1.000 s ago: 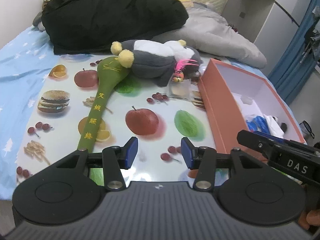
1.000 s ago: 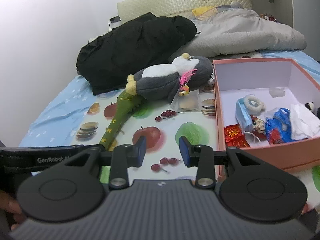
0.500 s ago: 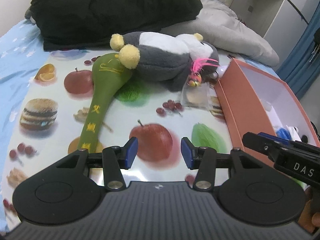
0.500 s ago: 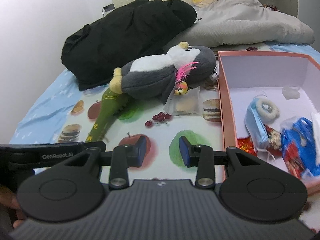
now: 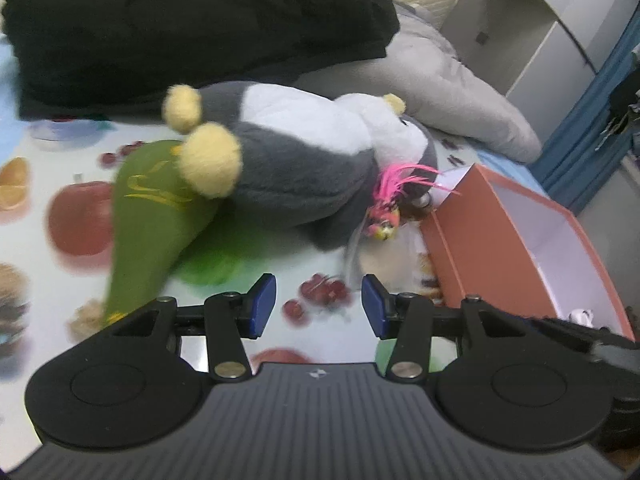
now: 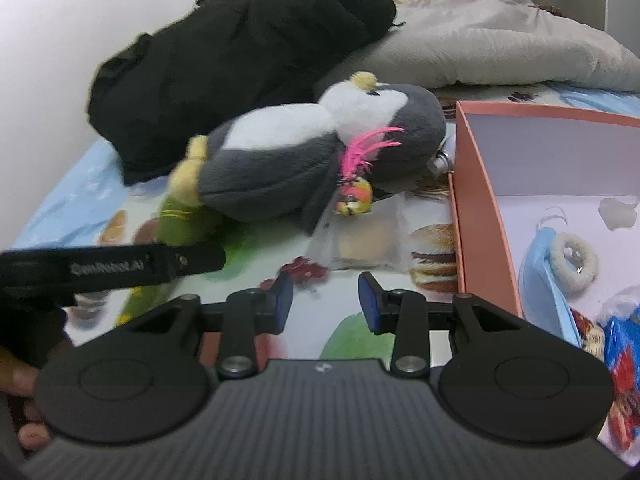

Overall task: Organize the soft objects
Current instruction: 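Move both open tools back toward the penguin plush, then grasp the pink-feathered toy with the right tool while the left tool grasps the clear bag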

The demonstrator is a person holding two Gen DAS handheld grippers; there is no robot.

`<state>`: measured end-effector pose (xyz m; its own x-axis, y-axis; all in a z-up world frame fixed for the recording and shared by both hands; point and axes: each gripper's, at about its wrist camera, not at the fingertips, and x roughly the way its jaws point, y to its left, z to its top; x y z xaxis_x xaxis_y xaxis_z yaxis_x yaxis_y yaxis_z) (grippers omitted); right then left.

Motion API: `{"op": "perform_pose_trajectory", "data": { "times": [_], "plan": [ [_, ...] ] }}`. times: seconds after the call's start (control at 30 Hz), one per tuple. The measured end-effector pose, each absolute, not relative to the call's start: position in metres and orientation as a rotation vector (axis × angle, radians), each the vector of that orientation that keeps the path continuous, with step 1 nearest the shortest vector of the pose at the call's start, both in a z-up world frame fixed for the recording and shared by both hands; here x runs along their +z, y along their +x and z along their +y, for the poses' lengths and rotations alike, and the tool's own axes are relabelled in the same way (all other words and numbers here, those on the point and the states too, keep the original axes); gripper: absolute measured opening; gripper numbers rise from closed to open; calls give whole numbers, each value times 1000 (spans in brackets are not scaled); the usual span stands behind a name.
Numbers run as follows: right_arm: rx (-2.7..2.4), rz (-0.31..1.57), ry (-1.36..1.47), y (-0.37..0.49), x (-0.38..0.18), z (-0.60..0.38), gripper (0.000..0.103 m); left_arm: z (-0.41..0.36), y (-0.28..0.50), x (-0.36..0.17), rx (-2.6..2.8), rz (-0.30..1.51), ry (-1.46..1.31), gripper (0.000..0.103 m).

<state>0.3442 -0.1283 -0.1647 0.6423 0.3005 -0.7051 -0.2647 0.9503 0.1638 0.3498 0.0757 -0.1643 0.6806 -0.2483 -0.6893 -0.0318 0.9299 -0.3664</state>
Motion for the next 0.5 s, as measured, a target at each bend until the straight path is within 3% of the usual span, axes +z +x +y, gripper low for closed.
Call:
{"op": "perform_pose_trajectory", "data": {
  "times": [0.07, 0.2, 0.5],
  "plan": [
    [294, 820, 25, 357, -174, -125, 39, 73, 363, -171, -144, 819, -369, 53],
    [244, 829, 26, 378, -187, -123, 56, 71, 390, -189, -186, 829, -387, 52],
    [233, 816, 84, 407, -188, -124, 56, 86, 416, -219, -223, 826, -482, 41]
  ]
}}
